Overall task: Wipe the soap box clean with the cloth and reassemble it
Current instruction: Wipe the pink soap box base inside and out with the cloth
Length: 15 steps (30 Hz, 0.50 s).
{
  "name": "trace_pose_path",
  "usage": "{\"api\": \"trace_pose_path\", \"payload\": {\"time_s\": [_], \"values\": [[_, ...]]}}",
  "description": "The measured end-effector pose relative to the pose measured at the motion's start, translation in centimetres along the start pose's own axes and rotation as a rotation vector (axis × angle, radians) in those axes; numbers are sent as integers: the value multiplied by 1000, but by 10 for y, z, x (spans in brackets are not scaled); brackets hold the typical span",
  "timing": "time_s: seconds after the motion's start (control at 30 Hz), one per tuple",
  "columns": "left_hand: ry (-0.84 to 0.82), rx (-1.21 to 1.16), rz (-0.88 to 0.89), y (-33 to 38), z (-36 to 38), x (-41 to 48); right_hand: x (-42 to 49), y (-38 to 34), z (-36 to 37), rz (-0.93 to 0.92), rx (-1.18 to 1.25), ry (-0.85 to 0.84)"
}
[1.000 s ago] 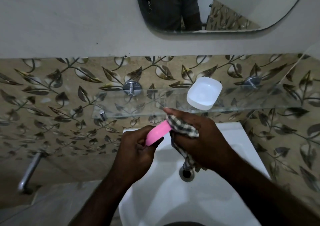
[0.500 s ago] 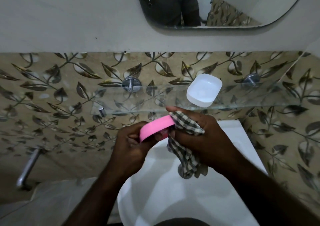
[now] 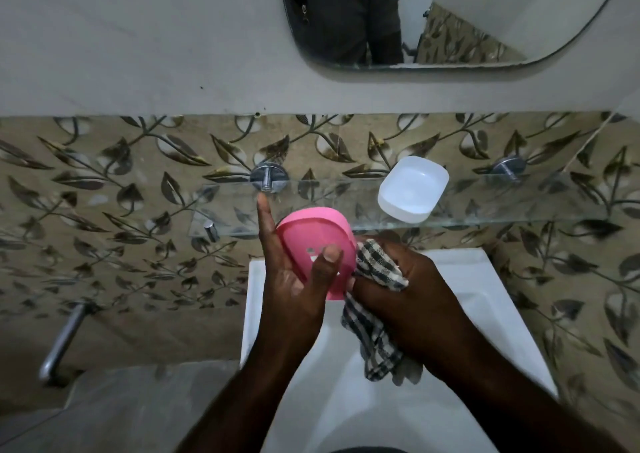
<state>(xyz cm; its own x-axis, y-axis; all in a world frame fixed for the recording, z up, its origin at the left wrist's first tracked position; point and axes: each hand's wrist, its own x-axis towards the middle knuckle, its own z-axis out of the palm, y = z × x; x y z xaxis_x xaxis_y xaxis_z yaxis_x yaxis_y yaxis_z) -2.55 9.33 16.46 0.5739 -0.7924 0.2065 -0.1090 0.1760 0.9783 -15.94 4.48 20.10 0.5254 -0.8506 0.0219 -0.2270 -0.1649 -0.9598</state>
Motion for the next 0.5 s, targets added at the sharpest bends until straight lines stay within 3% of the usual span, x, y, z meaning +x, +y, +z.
{"api": "trace_pose_path", "payload": {"time_s": [0.13, 0.23, 0.33, 0.5], "values": [[58, -51, -133, 4, 4, 12, -13, -12, 6, -84, -64, -216], [17, -423, -284, 6, -1, 22, -12, -15, 3, -16, 87, -311], [-215, -832, -580, 8, -12, 27, -4, -13, -5, 129, 316, -168], [-315, -933, -593, -4, -18, 27, 4, -16, -23, 64, 323, -24]]}}
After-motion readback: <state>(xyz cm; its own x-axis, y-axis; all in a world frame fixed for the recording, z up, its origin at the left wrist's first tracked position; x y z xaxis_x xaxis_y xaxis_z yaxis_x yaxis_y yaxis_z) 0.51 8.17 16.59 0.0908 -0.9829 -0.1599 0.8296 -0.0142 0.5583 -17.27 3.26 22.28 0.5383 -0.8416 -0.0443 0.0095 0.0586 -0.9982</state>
